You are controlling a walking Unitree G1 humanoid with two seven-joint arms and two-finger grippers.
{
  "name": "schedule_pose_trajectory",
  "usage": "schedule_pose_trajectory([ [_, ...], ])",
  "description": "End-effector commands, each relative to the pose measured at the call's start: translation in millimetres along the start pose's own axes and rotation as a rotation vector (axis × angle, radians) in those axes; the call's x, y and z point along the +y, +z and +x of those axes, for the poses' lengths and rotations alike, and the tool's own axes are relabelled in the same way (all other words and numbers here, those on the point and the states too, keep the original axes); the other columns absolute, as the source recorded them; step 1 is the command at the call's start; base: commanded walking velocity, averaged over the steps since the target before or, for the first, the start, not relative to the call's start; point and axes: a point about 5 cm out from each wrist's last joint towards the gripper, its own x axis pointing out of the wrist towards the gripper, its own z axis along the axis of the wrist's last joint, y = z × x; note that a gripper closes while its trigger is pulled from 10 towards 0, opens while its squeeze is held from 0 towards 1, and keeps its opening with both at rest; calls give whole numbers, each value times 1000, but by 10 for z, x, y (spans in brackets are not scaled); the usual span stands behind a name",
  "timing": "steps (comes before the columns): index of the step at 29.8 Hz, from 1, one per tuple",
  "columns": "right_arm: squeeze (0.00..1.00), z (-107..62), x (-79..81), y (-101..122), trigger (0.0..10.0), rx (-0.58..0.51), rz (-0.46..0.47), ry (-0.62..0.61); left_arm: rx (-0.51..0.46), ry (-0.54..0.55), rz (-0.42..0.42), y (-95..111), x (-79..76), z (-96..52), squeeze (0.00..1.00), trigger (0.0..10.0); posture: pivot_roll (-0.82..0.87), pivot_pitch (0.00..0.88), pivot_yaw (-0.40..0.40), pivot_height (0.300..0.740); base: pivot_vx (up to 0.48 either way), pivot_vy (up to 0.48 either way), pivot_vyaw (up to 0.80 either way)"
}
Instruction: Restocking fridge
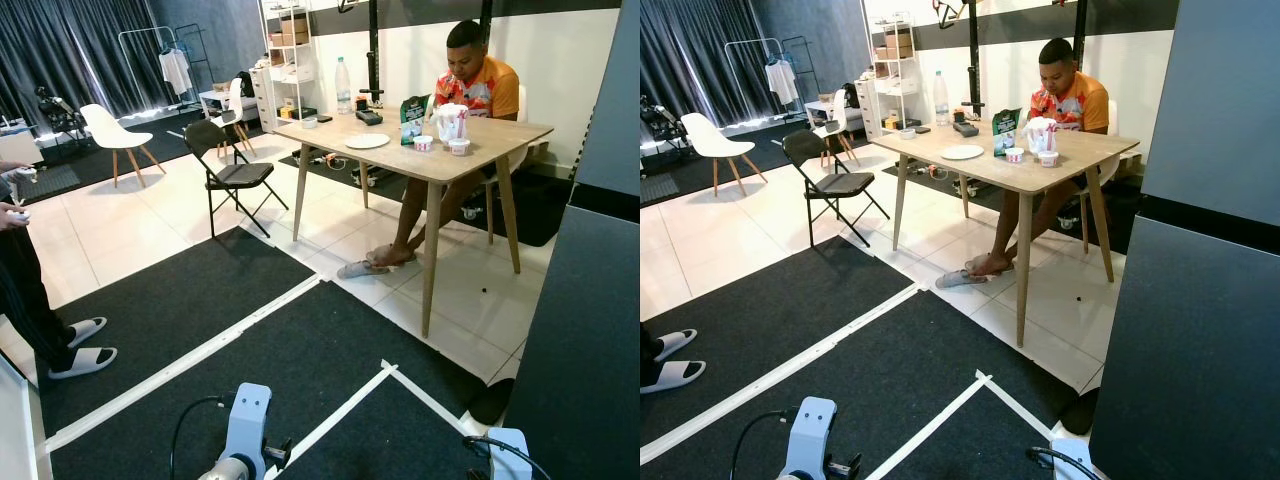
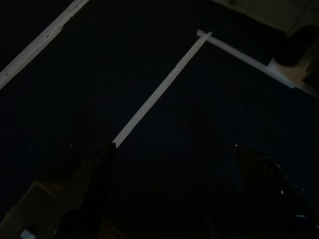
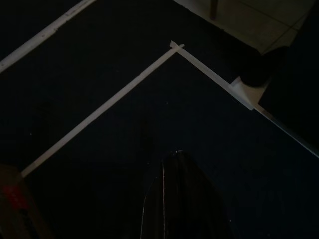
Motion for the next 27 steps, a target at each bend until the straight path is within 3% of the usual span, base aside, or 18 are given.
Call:
schedule_pose_trajectory([
  [1, 0, -4, 43, -20, 10000, -18, 14, 17, -4, 6, -22, -42, 20, -23, 0, 10000, -64, 47, 98, 740, 315, 0, 0],
  [13, 0, -11, 52, -29, 10000, -47, 54, -5, 8, 13, -37, -40, 59, -21, 0, 10000, -57, 40, 140, 740, 321, 0, 0],
  [27, 0, -20, 25, -23, 10000, -54, 51, 1, 3, 19, -66, -86, 21, -35, 0, 10000, -55, 49, 112, 740, 343, 0, 0],
])
